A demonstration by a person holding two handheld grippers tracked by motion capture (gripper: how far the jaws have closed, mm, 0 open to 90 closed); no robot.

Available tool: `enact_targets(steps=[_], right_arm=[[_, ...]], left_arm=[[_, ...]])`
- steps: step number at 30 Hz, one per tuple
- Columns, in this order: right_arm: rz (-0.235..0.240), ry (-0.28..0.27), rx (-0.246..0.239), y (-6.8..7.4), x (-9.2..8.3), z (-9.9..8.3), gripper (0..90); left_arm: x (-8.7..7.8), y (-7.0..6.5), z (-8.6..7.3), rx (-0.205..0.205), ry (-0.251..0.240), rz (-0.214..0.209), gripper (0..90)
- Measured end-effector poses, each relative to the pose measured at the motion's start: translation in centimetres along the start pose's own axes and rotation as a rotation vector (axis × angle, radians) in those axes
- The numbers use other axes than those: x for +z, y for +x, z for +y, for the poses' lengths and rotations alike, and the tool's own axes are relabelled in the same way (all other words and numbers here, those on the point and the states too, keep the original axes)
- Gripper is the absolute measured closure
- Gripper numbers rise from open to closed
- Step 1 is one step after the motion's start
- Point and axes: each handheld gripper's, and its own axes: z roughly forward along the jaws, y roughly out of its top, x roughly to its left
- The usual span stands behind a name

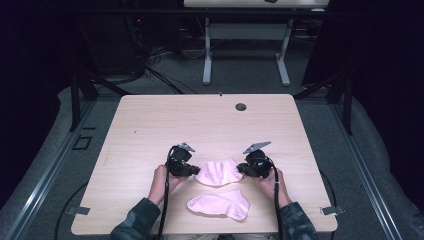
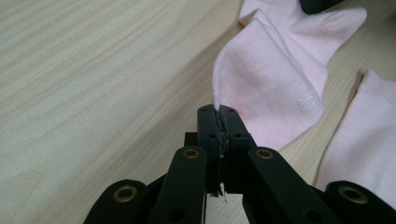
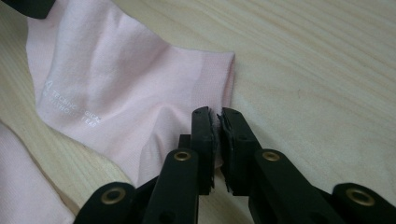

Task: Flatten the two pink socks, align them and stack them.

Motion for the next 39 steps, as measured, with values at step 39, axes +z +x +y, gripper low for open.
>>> enact_targets(steps=[39], right_arm=[[-0.018, -0.133, 0.026, 3.3, -7.5, -0.9, 85.5]], left_arm=[[-5.4, -1.5, -1.2, -0.049, -0.155, -0.186, 89.2]])
